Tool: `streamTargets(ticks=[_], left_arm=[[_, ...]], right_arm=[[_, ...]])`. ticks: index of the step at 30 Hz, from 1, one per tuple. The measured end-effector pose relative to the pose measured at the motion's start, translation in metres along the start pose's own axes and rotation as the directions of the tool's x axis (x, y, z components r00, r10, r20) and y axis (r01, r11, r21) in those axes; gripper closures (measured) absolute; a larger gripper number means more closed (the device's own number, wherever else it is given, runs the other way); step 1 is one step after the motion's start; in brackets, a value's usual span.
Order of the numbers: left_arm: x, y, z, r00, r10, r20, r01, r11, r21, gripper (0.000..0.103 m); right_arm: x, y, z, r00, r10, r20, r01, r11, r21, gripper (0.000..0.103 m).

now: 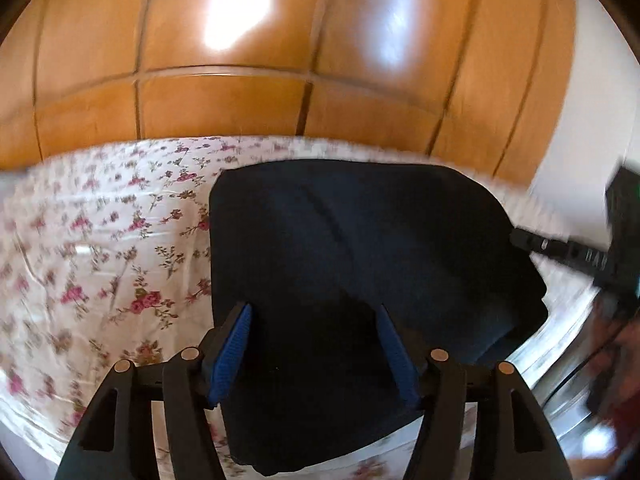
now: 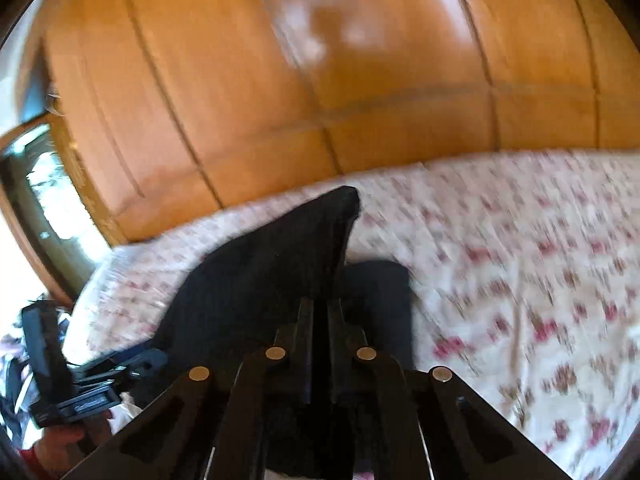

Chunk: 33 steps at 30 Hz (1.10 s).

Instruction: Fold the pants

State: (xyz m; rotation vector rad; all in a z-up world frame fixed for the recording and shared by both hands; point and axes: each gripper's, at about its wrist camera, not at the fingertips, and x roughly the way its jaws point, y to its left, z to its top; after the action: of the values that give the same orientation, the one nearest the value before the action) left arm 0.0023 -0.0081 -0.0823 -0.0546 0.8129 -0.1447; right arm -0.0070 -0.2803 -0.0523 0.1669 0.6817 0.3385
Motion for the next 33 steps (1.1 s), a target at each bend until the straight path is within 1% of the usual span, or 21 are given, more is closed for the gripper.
streamTargets(ticks=[1,2,3,4,5,6,8,10,11,13,14,16,18,20,21,24,27,29,31,32,33], left_arm=[[0.003,-0.006,-0.004,0.999,0.034,0.003,-0.034,0.998,0.046,0.038],[0.004,-0.013,-0.01,0.997,0.064,0.032,-0.067,0.993,0.094,0.037],[0.004,-0.016,-0.013,0.996,0.078,0.052,-0.083,0.991,0.107,0.037],[0.004,-0.016,-0.015,0.995,0.083,0.063,-0.09,0.99,0.108,0.037],[0.004,-0.015,-0.015,0.995,0.077,0.064,-0.083,0.992,0.096,0.037],[0.003,-0.011,-0.014,0.996,0.063,0.056,-0.067,0.995,0.078,0.037],[-0.002,-0.001,-0.008,0.999,0.016,0.038,-0.017,0.999,0.029,0.037],[-0.007,0.012,0.001,0.999,-0.037,0.035,0.038,0.999,-0.037,0.037],[-0.01,0.019,0.005,0.998,-0.052,0.037,0.054,0.996,-0.072,0.037],[-0.017,0.031,0.014,0.997,-0.054,0.051,0.06,0.991,-0.122,0.037],[-0.019,0.033,0.018,0.997,-0.052,0.058,0.059,0.99,-0.129,0.037],[-0.02,0.037,0.029,0.996,-0.038,0.078,0.048,0.989,-0.137,0.037],[-0.015,0.037,0.042,0.996,-0.03,0.079,0.039,0.993,-0.113,0.037],[-0.004,0.029,0.059,0.998,-0.027,0.052,0.03,0.997,-0.064,0.037],[0.003,0.025,0.067,0.999,-0.036,0.04,0.038,0.998,-0.041,0.037],[0.026,0.018,0.088,0.999,-0.039,-0.009,0.038,0.999,-0.026,0.037],[0.048,0.01,0.101,0.998,-0.029,-0.049,0.029,1.0,-0.006,0.037],[0.068,0.003,0.103,0.996,-0.023,-0.088,0.026,0.999,0.029,0.037],[0.088,-0.001,0.099,0.991,0.019,-0.13,-0.012,0.998,0.056,0.037],[0.098,-0.002,0.096,0.989,0.023,-0.146,-0.015,0.998,0.06,0.037],[0.105,-0.003,0.094,0.989,0.025,-0.149,-0.016,0.998,0.06,0.036]], right_arm=[[0.009,-0.007,-0.008,0.999,-0.013,-0.047,0.014,1.0,0.023,0.1],[0.021,-0.015,-0.017,0.996,-0.015,-0.092,0.019,0.999,0.047,0.1],[0.029,-0.022,-0.026,0.994,-0.007,-0.113,0.015,0.998,0.068,0.1],[0.033,-0.025,-0.03,0.995,0.004,-0.1,0.004,0.997,0.08,0.1],[0.033,-0.026,-0.032,0.996,0.011,-0.083,-0.004,0.996,0.084,0.1],[0.033,-0.025,-0.031,0.996,0.002,-0.086,0.004,0.997,0.073,0.1],[0.031,-0.02,-0.027,0.996,-0.011,-0.089,0.016,0.999,0.051,0.099],[0.025,-0.017,-0.024,0.996,-0.006,-0.085,0.011,0.998,0.063,0.097],[0.022,-0.016,-0.019,0.997,-0.008,-0.083,0.014,0.998,0.067,0.097],[0.013,-0.014,-0.011,0.998,-0.018,-0.056,0.022,0.998,0.06,0.097],[0.008,-0.01,-0.006,0.999,-0.018,-0.036,0.019,0.999,0.046,0.096],[0.003,0.001,0.005,1.0,-0.009,-0.01,0.009,1.0,-0.001,0.093],[0.003,0.016,0.016,1.0,-0.004,0.006,0.004,0.998,-0.062,0.081],[0.011,0.031,0.028,1.0,0.016,0.011,-0.014,0.993,-0.117,0.077],[0.018,0.039,0.034,1.0,0.022,-0.001,-0.022,0.99,-0.14,0.077],[0.046,0.058,0.049,0.998,0.023,-0.064,-0.036,0.979,-0.201,0.077],[0.073,0.067,0.056,0.995,0.017,-0.102,-0.04,0.971,-0.234,0.077],[0.09,0.065,0.055,0.991,-0.033,-0.132,-0.002,0.967,-0.257,0.077],[0.106,0.056,0.052,0.979,-0.118,-0.164,0.069,0.959,-0.276,0.078],[0.113,0.048,0.05,0.973,-0.153,-0.174,0.103,0.957,-0.27,0.081],[0.117,0.038,0.047,0.973,-0.147,-0.177,0.102,0.965,-0.244,0.084]])
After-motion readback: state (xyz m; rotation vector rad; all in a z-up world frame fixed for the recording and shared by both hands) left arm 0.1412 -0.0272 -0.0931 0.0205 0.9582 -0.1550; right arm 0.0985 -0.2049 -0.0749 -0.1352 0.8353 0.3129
